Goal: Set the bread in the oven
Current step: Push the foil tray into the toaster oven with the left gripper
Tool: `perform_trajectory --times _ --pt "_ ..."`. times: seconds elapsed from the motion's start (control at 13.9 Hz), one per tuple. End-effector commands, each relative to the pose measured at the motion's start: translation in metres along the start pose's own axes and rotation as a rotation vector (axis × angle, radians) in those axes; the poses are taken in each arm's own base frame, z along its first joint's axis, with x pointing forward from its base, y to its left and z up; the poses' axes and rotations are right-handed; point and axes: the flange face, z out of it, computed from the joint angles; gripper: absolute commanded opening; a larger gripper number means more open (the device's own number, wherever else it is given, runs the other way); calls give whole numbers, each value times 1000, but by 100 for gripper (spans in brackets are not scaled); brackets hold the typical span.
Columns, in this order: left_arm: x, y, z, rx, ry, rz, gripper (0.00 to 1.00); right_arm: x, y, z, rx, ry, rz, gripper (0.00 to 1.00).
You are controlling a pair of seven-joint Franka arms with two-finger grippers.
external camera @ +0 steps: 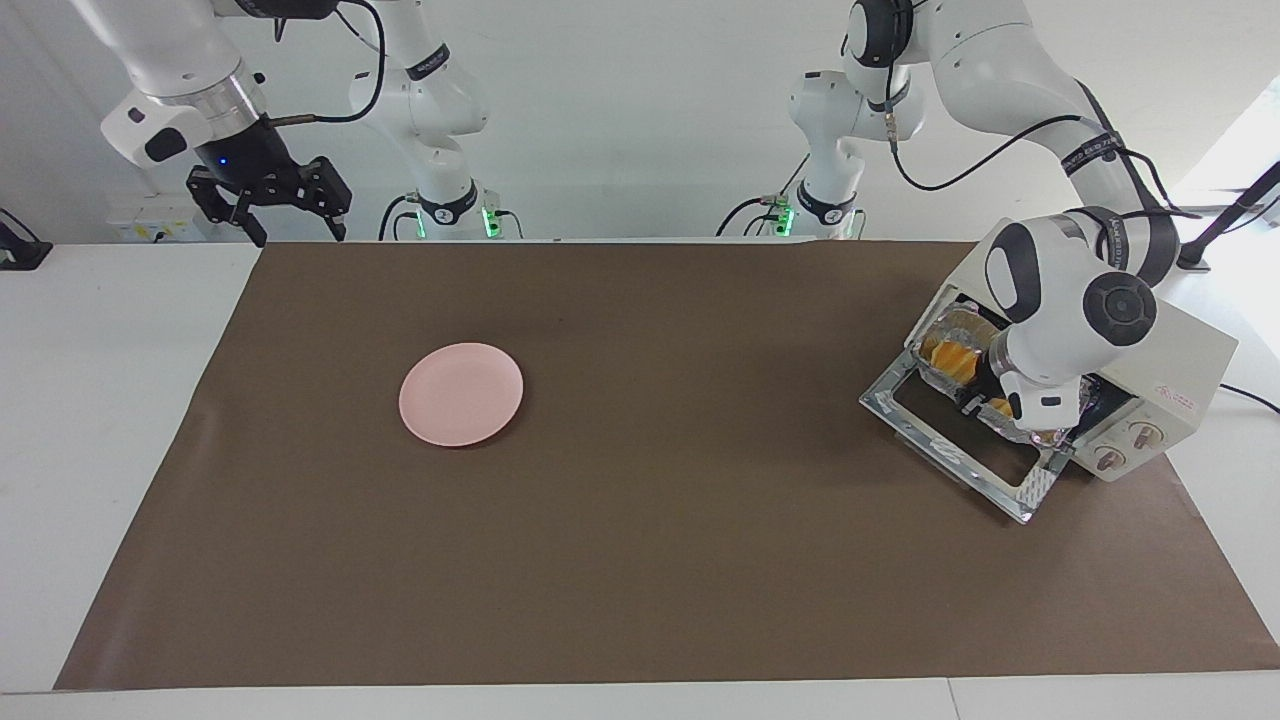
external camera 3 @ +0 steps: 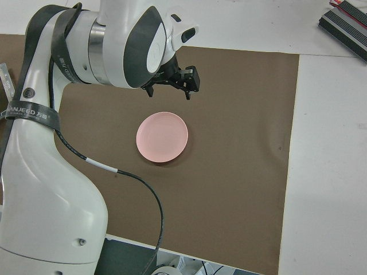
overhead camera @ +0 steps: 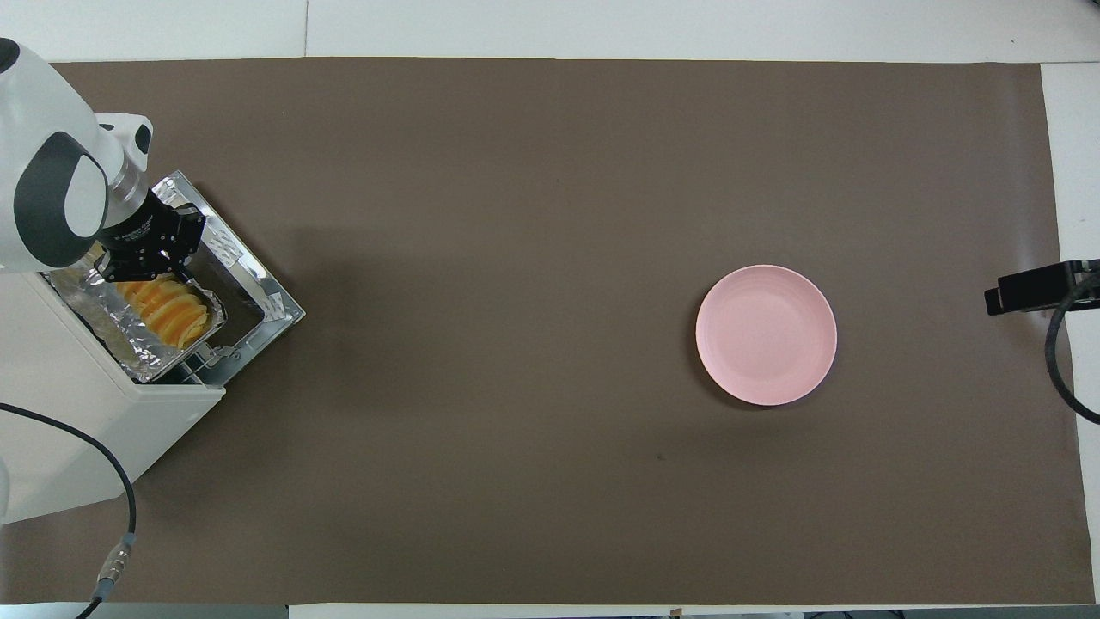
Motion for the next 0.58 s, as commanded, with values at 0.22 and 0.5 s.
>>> perform_trajectory --times 0.22,0.5 --pt "11 -27 2 -6 20 1 0 -6 0 -2 -7 -1 13 100" --pt "18 -38 6 6 17 -15 0 -6 0 -2 -7 -1 13 100"
